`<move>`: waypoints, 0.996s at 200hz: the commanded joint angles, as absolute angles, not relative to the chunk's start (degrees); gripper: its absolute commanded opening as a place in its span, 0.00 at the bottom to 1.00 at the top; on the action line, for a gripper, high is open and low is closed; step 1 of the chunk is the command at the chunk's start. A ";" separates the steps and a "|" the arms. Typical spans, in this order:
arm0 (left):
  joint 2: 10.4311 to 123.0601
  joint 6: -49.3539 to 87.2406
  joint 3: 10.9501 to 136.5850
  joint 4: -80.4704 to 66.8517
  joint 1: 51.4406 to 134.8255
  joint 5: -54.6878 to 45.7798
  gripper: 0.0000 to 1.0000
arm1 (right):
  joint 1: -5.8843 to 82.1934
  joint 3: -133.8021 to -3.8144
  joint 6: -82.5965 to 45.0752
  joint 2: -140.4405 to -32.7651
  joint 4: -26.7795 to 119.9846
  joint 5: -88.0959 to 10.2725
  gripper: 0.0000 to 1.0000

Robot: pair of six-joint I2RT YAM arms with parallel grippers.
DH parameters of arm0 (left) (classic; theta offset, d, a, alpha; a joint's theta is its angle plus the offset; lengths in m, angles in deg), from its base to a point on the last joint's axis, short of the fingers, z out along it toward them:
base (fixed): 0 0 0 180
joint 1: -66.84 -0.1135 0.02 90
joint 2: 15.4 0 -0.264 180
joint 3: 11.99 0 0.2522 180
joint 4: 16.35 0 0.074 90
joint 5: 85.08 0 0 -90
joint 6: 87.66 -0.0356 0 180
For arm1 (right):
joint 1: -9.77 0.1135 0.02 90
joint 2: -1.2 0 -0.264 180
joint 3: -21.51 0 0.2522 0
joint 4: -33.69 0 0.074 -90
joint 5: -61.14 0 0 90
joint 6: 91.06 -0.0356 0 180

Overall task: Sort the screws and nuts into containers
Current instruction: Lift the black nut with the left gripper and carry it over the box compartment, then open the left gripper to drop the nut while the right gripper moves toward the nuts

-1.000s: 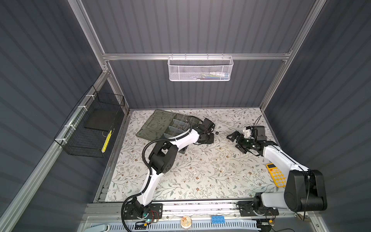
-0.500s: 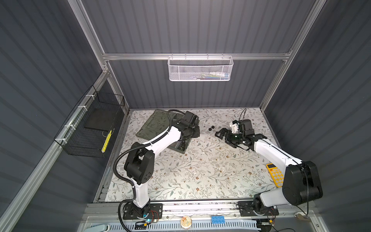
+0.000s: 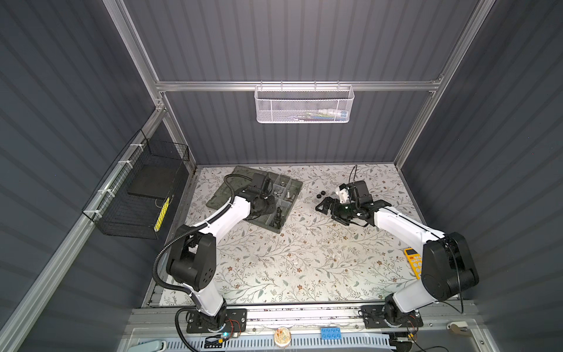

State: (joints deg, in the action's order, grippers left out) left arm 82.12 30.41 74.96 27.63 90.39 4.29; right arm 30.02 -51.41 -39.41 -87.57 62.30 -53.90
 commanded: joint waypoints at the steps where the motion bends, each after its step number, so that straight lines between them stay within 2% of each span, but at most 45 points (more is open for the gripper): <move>1: 82.00 30.24 72.14 26.62 88.29 3.34 0.11 | 30.40 -52.45 -38.95 -88.36 63.02 -52.94 0.99; 65: 86.57 30.04 68.38 23.15 86.00 1.75 0.14 | 30.59 -51.67 -39.26 -88.63 62.63 -53.12 0.99; 143: 89.20 29.58 68.66 22.63 86.01 1.00 0.34 | 30.58 -51.32 -38.42 -88.67 63.16 -51.83 0.99; 170: 88.64 29.50 68.70 22.96 86.00 0.96 0.35 | 30.44 -51.67 -37.99 -88.62 63.60 -50.83 0.99; 199: 87.33 29.32 69.24 23.75 86.00 1.05 0.44 | 30.33 -52.99 -36.89 -88.43 64.97 -49.39 0.99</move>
